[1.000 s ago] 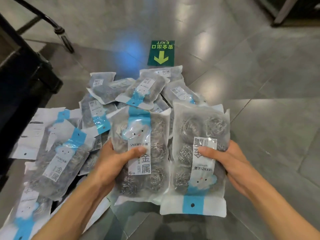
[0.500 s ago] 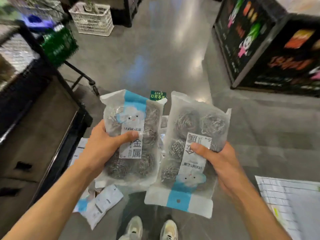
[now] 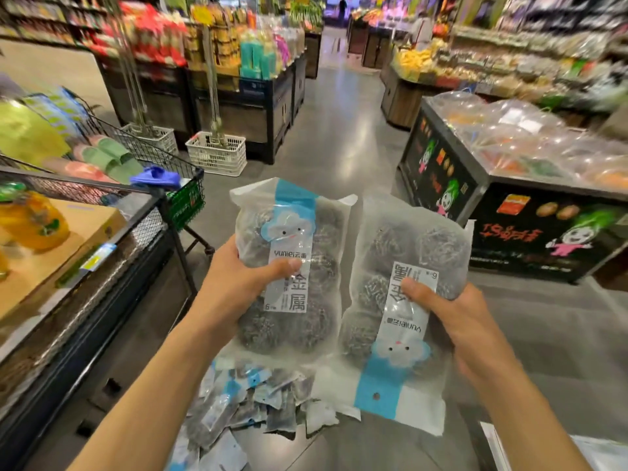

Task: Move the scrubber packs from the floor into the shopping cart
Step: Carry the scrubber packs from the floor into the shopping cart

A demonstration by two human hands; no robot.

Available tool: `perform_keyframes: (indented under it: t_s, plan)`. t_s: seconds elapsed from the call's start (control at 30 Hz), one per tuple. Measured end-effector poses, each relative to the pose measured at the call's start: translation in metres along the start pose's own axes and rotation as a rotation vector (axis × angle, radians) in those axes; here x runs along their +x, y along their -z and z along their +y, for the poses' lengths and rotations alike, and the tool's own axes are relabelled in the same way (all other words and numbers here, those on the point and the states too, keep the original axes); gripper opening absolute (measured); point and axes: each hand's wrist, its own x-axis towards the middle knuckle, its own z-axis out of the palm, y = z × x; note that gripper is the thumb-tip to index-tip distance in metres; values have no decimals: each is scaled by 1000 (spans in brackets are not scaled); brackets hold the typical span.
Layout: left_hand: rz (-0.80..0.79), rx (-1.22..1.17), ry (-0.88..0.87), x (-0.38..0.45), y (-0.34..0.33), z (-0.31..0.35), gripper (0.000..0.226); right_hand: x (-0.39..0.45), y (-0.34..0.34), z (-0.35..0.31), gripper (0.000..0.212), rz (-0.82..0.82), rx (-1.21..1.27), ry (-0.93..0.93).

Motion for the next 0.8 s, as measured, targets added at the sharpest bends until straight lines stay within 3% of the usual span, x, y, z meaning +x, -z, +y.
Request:
perform_keyframes:
  t_s: [0.2,0.3,0.4,0.7,0.8]
  plan:
    - [3,-28,-24,-25,12,19,45,-19,-4,-16,24,12,-6,31]
    - [54,-53,-23,-47,16,21,43,-31,-6,-20,33,-46,-13,55]
    - [127,-66,-26,-80,19,22,42,-43,-8,-22,41,-133,-41,64]
    - [468,-23,-19,-235,26,15,51,-95,-18,-10,19,-500,-129,51]
    - [610,-34,-7,-307,29,8,53,-126,-31,4,24,-652,-168,11]
